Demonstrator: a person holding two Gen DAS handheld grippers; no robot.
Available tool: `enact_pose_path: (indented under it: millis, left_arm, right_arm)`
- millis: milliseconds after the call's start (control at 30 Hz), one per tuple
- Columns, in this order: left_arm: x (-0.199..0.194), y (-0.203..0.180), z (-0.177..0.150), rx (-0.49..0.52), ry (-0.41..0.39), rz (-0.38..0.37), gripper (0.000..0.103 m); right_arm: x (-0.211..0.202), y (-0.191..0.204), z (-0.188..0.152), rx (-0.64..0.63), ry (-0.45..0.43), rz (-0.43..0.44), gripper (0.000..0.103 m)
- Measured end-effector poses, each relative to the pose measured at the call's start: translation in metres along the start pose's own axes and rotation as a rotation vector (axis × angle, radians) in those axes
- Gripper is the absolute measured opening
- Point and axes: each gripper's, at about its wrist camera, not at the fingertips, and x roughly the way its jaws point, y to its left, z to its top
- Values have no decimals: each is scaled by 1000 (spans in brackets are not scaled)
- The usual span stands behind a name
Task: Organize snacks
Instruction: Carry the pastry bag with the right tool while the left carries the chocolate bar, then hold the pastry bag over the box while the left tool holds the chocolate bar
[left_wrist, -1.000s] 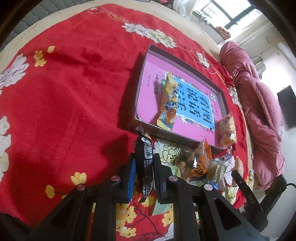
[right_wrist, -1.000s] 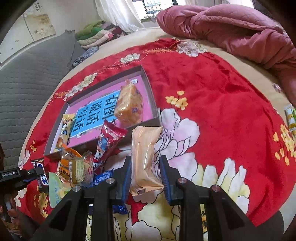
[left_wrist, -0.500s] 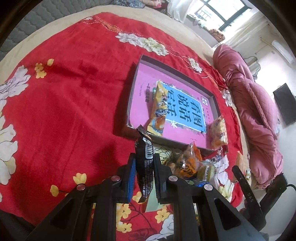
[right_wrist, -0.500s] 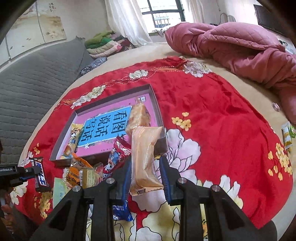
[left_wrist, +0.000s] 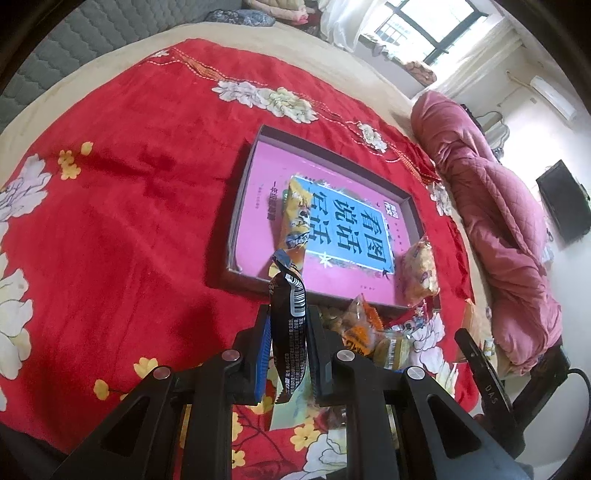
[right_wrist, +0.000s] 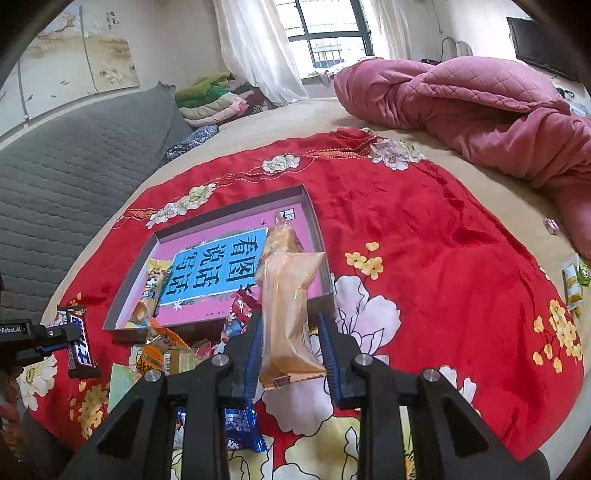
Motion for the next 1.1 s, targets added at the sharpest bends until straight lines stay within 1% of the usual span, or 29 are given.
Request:
enact_pose_path:
  millis: [367,733,900,1100]
  left_arm:
    - [-3,-9,9,17,-29,-24,18]
    - [0,-21,20,41,-49,-28,18]
    - [3,-27,26,48,-57,-31,18]
    - [12,-34,29,49,-46,-40,18]
  right_arm:
    - [-2,12,5,-44,-45,29,30]
    - [9,38,13,-88,-48,104,30]
    - [14,48,15,-100,-51,122,30]
    - [21,50,17,-98,-47,129,30]
